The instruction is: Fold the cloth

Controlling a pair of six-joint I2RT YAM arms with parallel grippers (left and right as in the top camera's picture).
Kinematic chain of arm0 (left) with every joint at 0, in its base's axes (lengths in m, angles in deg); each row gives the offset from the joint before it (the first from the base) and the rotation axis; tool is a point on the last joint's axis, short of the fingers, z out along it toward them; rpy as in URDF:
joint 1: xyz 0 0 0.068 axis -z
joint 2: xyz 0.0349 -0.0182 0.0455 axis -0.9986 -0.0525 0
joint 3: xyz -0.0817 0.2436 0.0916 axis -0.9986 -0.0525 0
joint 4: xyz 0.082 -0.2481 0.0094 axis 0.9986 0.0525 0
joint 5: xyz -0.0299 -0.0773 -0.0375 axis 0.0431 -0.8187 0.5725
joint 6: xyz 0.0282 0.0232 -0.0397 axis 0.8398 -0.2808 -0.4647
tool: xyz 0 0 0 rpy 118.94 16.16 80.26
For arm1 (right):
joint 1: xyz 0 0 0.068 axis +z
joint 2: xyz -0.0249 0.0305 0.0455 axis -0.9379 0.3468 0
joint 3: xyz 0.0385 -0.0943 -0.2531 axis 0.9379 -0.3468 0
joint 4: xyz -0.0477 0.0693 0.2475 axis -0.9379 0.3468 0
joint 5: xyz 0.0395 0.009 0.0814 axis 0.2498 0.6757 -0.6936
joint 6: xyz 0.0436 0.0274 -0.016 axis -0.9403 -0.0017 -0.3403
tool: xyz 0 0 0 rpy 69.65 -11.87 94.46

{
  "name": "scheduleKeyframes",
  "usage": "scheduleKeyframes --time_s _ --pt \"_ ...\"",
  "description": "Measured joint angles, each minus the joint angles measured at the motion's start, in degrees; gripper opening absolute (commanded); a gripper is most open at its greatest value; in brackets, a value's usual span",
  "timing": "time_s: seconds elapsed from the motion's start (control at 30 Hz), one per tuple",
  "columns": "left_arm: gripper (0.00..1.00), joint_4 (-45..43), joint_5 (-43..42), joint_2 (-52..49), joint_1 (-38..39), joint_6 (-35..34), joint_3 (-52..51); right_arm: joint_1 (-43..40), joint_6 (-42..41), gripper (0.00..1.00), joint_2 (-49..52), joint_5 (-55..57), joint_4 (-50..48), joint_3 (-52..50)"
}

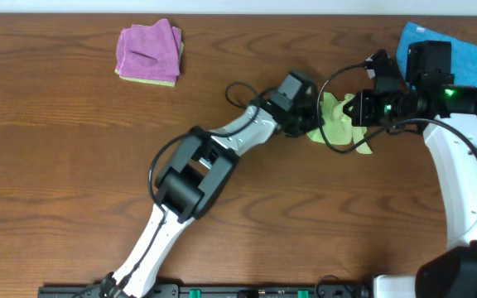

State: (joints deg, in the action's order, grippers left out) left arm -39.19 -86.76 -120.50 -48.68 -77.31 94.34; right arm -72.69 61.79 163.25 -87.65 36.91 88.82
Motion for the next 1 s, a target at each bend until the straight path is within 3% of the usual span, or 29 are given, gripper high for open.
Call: scheduleKeyframes --time_s 0.27,0.43,0.83,1.0 --pt "0.06 0.8 -0.7 0.3 -13.2 1.5 0.0 0.9 0.2 0.01 0.0 -4.0 0.0 0.0" --pt "0.06 4.7 -3.3 3.9 -19.8 4.7 0.0 5.2 0.3 0.02 0.0 -5.4 -6.3 0.0" --pt "0.06 13.6 -4.2 19.3 -26.2 15.1 0.0 9.6 -0.3 0.02 0.0 -2.4 -21.2 0.0" --pt "0.06 19.6 -3.3 23.3 -28.3 18.6 0.0 9.6 -0.4 0.02 0.0 -1.9 -22.6 0.0"
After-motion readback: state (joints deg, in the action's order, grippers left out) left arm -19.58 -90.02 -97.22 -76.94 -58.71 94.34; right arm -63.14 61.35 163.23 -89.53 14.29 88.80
